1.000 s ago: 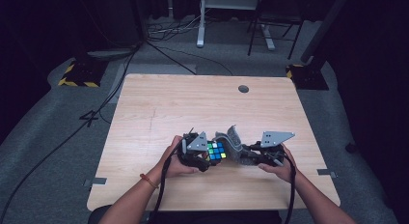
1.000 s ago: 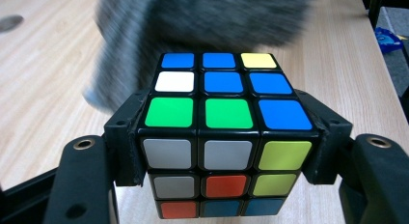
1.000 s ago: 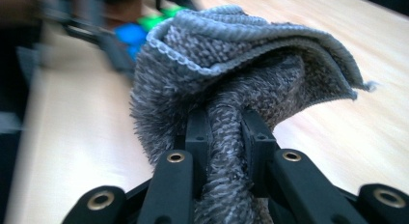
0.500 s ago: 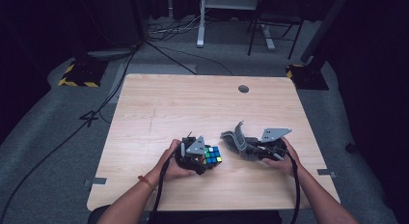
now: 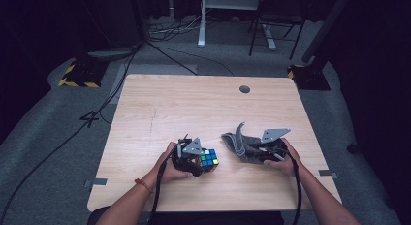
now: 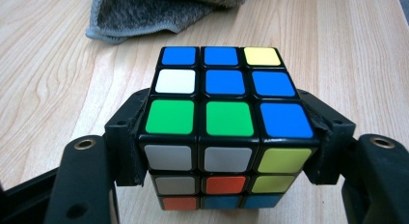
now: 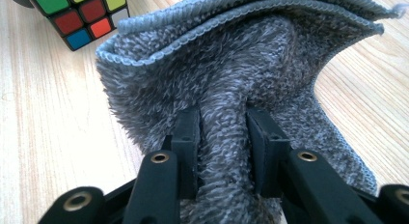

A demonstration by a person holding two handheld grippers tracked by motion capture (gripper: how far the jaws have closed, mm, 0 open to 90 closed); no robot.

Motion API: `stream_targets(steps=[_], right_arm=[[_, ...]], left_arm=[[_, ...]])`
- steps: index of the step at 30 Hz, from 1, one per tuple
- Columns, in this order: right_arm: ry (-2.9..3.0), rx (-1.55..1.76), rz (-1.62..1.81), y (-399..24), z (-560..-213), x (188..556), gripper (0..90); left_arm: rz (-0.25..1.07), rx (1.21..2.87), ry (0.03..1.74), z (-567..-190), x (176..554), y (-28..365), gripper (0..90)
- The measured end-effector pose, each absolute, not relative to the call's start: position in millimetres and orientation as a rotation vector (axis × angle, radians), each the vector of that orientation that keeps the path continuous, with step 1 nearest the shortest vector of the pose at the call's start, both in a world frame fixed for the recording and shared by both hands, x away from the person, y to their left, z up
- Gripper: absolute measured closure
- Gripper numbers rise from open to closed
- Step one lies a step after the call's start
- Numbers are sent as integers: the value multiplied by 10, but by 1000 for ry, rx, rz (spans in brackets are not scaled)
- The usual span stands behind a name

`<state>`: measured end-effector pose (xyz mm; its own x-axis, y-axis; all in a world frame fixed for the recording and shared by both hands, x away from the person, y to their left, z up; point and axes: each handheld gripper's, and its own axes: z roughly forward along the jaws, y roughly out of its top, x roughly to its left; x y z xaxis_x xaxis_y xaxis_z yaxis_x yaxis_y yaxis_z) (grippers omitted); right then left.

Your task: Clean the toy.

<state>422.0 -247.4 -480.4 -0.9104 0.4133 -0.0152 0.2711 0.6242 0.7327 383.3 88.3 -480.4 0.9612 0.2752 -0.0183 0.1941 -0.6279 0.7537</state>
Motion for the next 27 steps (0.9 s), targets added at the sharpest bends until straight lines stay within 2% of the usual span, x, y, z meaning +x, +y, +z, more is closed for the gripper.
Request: stream_targets(steps=[7, 14, 18, 25, 27], right_arm=[[2677, 565, 1126, -2456, -4816, 4219, 602], [2677, 580, 1101, -2461, -4809, 4223, 462], [2673, 584, 1121, -2467, -4777, 4222, 363], [2658, 581, 1128, -2446, -4739, 4191, 286], [2657, 587, 1158, -2443, -4719, 4184, 265]], left_arm=[[126, 2286, 346, -4835, 3825, 901, 327], [115, 2303, 356, -4837, 3796, 930, 317], [100, 2326, 390, -4859, 3804, 945, 251], [131, 2357, 392, -4850, 3786, 983, 226], [129, 2370, 408, -4856, 3777, 1000, 192]])
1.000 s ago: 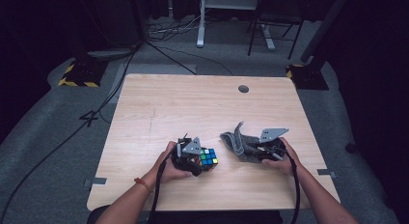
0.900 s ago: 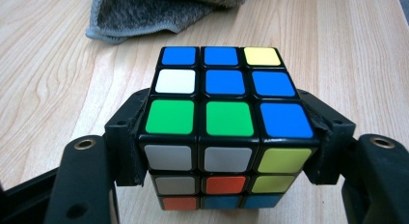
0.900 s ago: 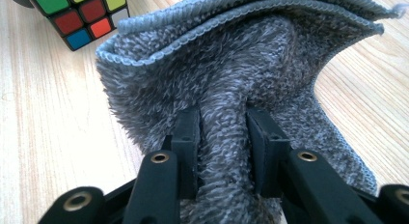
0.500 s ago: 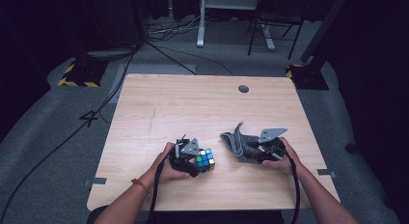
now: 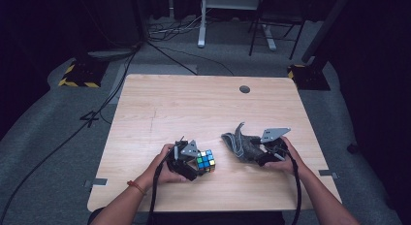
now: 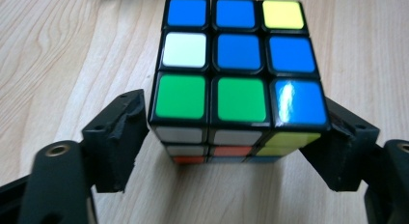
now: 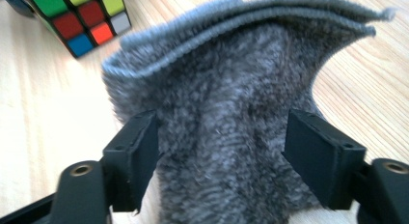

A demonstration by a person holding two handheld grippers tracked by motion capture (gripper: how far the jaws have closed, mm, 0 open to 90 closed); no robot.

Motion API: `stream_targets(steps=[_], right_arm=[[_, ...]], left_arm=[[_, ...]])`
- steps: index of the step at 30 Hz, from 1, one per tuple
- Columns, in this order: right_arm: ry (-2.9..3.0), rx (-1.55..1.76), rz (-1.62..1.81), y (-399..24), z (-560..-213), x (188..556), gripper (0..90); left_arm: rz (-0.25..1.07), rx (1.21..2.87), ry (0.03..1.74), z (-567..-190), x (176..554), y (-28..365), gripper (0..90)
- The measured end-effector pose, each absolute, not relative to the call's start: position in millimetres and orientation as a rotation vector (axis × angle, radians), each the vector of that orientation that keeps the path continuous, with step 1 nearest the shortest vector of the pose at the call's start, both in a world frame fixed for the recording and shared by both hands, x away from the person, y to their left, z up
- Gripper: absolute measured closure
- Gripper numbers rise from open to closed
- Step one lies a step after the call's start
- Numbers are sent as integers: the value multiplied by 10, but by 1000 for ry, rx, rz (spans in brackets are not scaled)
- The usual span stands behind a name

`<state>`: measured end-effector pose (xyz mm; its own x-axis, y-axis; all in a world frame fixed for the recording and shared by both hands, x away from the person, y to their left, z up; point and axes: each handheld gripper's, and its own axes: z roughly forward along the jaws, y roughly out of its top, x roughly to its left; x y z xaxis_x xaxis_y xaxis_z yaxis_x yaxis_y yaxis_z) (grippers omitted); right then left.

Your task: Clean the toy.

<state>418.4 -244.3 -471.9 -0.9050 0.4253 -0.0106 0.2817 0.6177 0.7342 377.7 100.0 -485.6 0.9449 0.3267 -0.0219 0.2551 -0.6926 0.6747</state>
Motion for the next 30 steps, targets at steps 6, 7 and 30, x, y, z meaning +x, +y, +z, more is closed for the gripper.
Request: stream_targets(steps=[6, 7, 30], right_arm=[[2624, 577, 1168, -2451, -4614, 4134, 254], [2617, 575, 1167, -2452, -4596, 4121, 246], [2577, 412, 1212, -2110, -4368, 3714, 258]], left_arm=[[136, 2379, 404, -4841, 3715, 1028, 188], [134, 2383, 403, -4839, 3709, 1028, 187], [71, 2459, 359, -4841, 3379, 1013, 232]])
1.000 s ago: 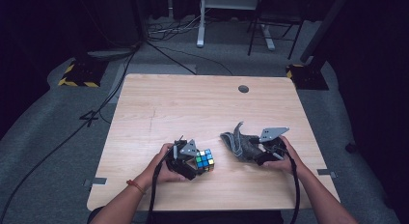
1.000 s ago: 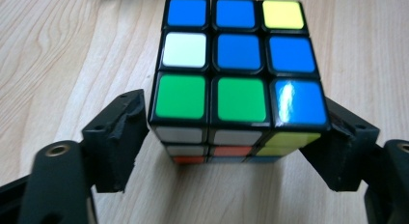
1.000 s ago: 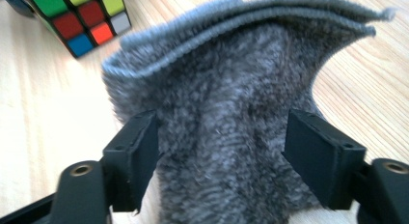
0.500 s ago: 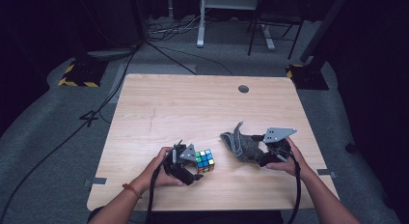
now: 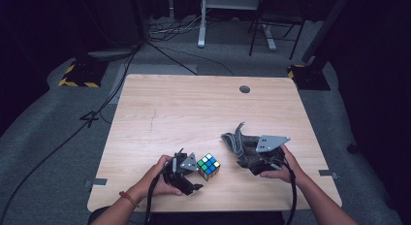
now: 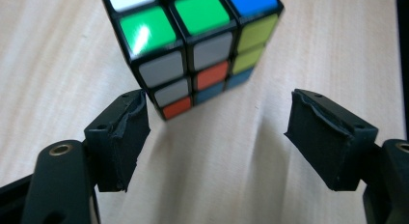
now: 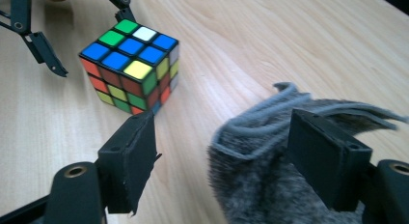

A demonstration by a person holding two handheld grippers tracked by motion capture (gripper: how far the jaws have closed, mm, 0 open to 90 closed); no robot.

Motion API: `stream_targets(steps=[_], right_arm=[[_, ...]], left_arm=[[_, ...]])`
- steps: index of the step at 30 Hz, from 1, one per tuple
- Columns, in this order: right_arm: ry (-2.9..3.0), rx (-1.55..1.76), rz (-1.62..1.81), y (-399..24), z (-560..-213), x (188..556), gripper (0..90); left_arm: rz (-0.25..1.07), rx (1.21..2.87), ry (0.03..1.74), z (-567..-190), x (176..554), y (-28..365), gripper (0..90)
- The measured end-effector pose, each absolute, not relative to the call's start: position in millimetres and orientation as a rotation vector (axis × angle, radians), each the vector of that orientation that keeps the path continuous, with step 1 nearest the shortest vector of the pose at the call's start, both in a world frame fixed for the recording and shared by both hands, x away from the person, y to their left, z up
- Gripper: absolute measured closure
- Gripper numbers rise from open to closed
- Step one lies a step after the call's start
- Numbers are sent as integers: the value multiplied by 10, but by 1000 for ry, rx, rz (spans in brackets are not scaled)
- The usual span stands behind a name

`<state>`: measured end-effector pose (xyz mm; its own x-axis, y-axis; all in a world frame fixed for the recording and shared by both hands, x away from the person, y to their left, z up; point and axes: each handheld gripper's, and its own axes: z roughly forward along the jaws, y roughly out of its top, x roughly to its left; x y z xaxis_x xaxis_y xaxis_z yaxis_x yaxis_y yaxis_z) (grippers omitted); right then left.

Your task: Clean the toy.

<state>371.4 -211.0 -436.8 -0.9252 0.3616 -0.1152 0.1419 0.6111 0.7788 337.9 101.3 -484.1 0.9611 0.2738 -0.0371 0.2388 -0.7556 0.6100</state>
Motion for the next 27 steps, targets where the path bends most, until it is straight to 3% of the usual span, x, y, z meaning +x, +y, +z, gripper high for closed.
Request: stream_targets(steps=[14, 18, 22, 27], right_arm=[[2685, 336, 1127, -1855, -4642, 3660, 260], [2698, 355, 1118, -1860, -4691, 3687, 260], [2707, 352, 1102, -1841, -4725, 3700, 260], [2709, 340, 1097, -1818, -4739, 3699, 258]], left_arm=[[4, 2475, 245, -4849, 3257, 756, 261], [45, 2482, 261, -4843, 3305, 768, 238], [115, 2422, 308, -4789, 3448, 834, 154], [101, 2398, 281, -4722, 3635, 764, 159]])
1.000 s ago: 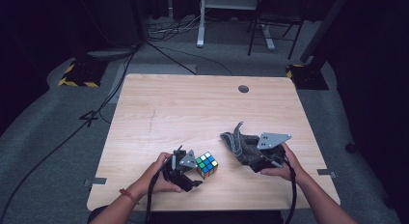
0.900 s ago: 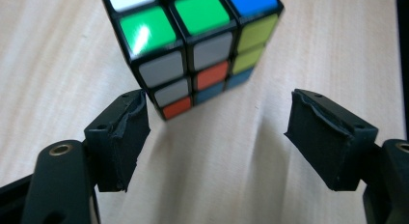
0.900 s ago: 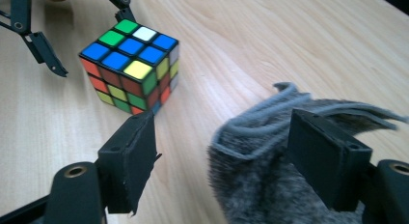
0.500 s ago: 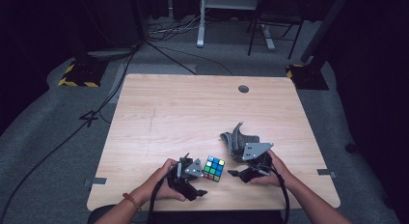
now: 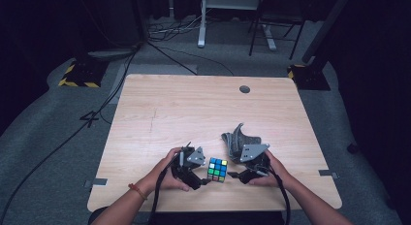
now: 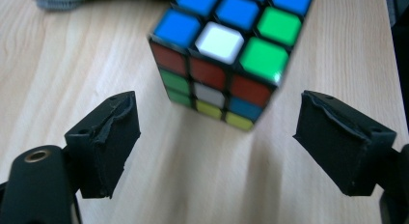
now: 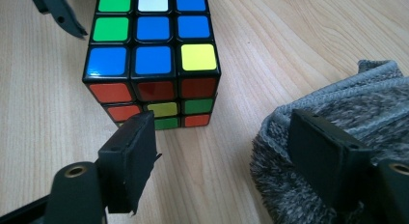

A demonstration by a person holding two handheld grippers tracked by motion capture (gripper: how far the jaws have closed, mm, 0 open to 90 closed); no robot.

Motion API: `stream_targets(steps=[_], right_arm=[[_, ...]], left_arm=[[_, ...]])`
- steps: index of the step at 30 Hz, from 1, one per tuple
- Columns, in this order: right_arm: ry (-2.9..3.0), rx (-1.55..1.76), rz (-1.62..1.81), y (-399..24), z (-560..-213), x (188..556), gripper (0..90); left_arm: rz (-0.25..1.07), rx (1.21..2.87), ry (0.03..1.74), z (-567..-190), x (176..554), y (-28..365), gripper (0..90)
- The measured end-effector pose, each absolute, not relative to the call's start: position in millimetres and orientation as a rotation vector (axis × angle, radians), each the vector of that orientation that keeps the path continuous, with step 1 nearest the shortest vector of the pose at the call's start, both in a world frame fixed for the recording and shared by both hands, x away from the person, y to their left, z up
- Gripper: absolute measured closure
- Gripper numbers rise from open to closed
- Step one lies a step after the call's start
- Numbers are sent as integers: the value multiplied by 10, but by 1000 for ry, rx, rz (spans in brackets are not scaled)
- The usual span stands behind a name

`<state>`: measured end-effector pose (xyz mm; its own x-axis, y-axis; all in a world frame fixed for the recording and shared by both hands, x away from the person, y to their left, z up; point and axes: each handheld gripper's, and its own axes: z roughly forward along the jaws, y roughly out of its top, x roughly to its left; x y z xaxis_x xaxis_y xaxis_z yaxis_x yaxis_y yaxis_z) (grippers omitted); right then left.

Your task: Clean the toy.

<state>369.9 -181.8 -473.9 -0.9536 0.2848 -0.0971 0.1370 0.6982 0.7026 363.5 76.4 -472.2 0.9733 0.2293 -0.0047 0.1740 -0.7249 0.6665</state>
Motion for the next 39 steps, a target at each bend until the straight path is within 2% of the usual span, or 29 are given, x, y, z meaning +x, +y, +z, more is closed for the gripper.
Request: stream_targets(steps=[11, 16, 39], right_arm=[[2726, 316, 1102, -1794, -4751, 3698, 266], [2725, 317, 1115, -1773, -4755, 3693, 260], [2623, 352, 1221, -1795, -4673, 3678, 268]], left_arm=[[39, 2413, 140, -4740, 3736, 467, 163], [10, 2407, 144, -4761, 3747, 460, 232], [55, 2402, 183, -4752, 3748, 484, 255]])
